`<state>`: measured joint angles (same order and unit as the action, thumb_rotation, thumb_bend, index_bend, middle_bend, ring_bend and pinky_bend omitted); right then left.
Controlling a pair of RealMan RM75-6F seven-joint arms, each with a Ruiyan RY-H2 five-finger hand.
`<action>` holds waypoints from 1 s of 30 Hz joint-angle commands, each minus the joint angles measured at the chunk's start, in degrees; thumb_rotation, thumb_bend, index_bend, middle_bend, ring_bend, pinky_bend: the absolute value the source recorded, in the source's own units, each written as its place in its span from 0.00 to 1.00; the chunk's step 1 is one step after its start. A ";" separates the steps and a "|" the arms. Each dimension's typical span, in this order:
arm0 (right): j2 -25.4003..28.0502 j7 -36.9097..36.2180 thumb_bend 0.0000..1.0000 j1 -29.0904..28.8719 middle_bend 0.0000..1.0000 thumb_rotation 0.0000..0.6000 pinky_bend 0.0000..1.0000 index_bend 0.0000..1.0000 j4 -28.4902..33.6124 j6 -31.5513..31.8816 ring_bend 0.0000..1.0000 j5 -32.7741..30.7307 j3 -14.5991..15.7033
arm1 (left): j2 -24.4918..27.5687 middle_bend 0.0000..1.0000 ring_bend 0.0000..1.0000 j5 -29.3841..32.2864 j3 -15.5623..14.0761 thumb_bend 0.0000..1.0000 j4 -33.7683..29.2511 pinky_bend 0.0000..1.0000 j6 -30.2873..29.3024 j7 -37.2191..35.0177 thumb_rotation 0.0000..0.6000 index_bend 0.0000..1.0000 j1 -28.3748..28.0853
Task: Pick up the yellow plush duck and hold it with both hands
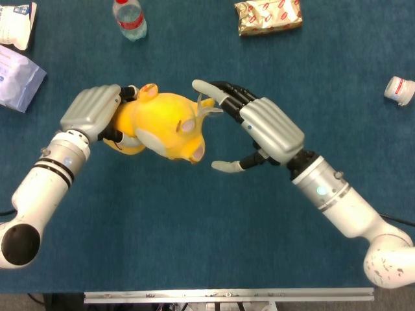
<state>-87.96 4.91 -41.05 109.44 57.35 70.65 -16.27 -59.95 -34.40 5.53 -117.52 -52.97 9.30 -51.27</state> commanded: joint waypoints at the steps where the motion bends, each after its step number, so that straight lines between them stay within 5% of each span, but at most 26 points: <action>1: -0.35 0.52 0.09 -0.80 0.13 1.00 0.14 0.00 -0.40 -0.64 0.08 -1.50 -0.25 | -0.31 0.48 0.45 -1.03 0.01 0.26 -0.76 0.69 -0.95 1.05 1.00 0.48 0.29; 30: -3.61 2.63 0.13 -5.77 0.13 1.00 0.14 0.00 -0.81 -1.95 0.08 -9.65 -0.99 | -2.46 0.47 0.45 4.33 0.77 0.26 -1.59 0.69 -2.61 8.56 1.00 0.47 -2.20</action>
<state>-91.51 7.44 -46.63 108.70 55.51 61.31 -17.15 -62.40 -30.12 6.27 -119.12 -55.54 17.85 -53.45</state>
